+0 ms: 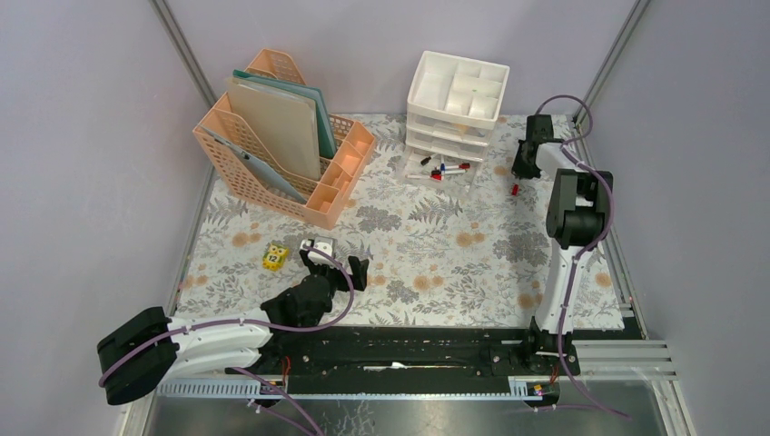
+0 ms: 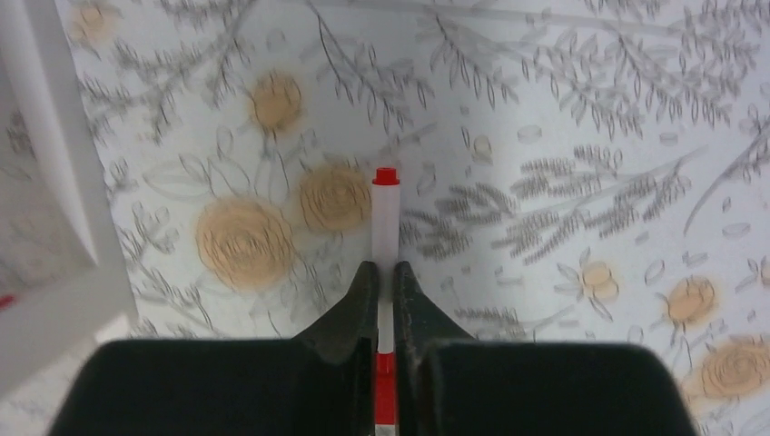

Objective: Organize the desk
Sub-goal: Pick up the stationery from the center of the board.

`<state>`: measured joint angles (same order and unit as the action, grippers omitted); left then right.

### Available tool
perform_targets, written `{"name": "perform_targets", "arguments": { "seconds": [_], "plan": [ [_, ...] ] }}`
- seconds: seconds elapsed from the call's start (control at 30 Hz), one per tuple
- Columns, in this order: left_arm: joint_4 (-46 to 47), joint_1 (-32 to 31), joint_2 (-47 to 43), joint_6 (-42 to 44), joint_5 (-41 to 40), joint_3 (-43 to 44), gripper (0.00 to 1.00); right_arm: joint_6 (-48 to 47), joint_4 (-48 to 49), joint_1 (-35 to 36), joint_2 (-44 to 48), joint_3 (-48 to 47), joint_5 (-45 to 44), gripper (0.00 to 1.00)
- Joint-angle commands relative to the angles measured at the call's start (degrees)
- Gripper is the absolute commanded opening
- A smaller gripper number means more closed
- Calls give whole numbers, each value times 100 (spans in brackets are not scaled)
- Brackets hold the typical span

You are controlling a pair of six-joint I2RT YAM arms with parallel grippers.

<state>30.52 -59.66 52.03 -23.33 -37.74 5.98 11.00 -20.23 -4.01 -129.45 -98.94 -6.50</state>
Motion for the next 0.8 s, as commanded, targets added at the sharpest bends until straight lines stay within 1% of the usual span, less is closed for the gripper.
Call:
{"name": "perform_targets", "arguments": {
  "seconds": [0.0,0.17,0.3,0.5,0.57,0.67,0.77],
  "plan": [
    [264,14,-120,13,-138,-51,99,-220,210,32,820,786,123,0],
    [264,11,-148,13,-129,-70,99,-559,772,23,1790,1869,281,0],
    [277,7,-153,22,-128,-70,99,-903,1025,23,2553,2616,474,0],
    [276,7,-149,22,-129,-70,99,-1721,1418,32,3679,3539,1323,0],
    [277,7,-145,22,-122,-63,99,-2003,1410,32,3952,3596,1614,0],
    [271,7,-133,22,-136,-57,99,-2768,935,40,4219,3376,2544,0],
    [267,7,-121,13,-138,-45,99,-3567,321,81,4279,2994,3417,0]
  ]
}}
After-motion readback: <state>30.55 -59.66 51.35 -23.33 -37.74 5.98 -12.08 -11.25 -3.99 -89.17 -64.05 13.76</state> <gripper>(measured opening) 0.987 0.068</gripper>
